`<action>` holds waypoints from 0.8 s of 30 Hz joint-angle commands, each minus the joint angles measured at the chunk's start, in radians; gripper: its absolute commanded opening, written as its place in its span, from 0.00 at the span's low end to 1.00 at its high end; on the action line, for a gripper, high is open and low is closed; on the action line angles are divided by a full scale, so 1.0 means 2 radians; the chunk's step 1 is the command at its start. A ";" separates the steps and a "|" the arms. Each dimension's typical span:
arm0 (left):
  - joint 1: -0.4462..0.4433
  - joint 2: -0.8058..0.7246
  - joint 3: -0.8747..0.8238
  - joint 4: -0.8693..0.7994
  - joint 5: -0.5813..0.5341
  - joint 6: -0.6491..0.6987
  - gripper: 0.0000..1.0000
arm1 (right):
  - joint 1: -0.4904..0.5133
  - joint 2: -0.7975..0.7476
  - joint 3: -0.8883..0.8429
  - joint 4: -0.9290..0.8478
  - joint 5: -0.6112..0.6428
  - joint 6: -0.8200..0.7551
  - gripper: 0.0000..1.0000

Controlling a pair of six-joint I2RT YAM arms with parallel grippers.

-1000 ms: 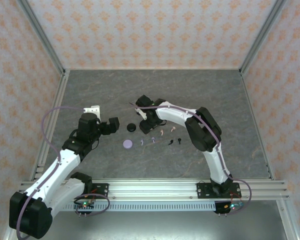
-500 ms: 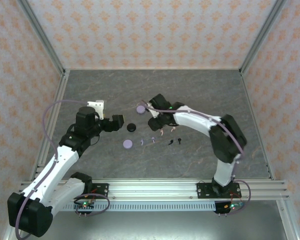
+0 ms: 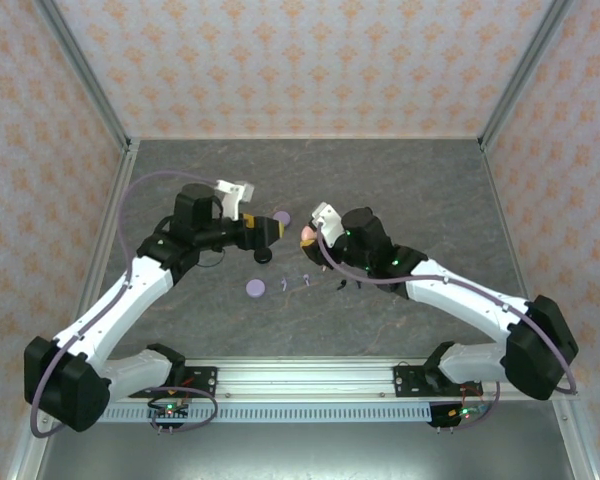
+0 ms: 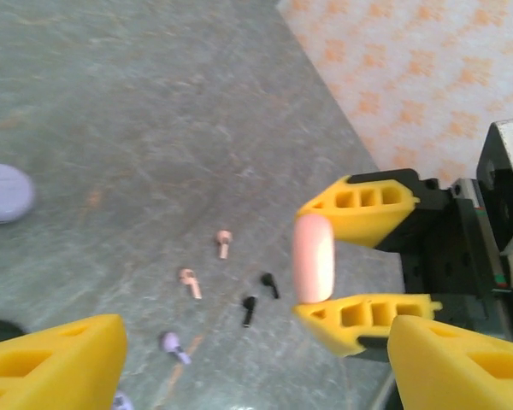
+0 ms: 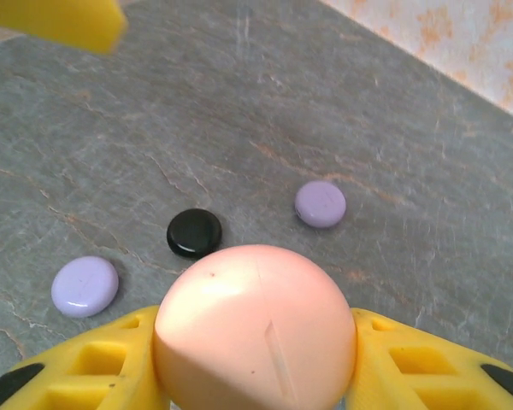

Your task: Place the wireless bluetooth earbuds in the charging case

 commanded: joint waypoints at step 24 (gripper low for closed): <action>-0.057 0.100 0.064 0.051 0.098 -0.026 0.43 | 0.005 -0.037 -0.024 0.100 -0.031 -0.034 0.47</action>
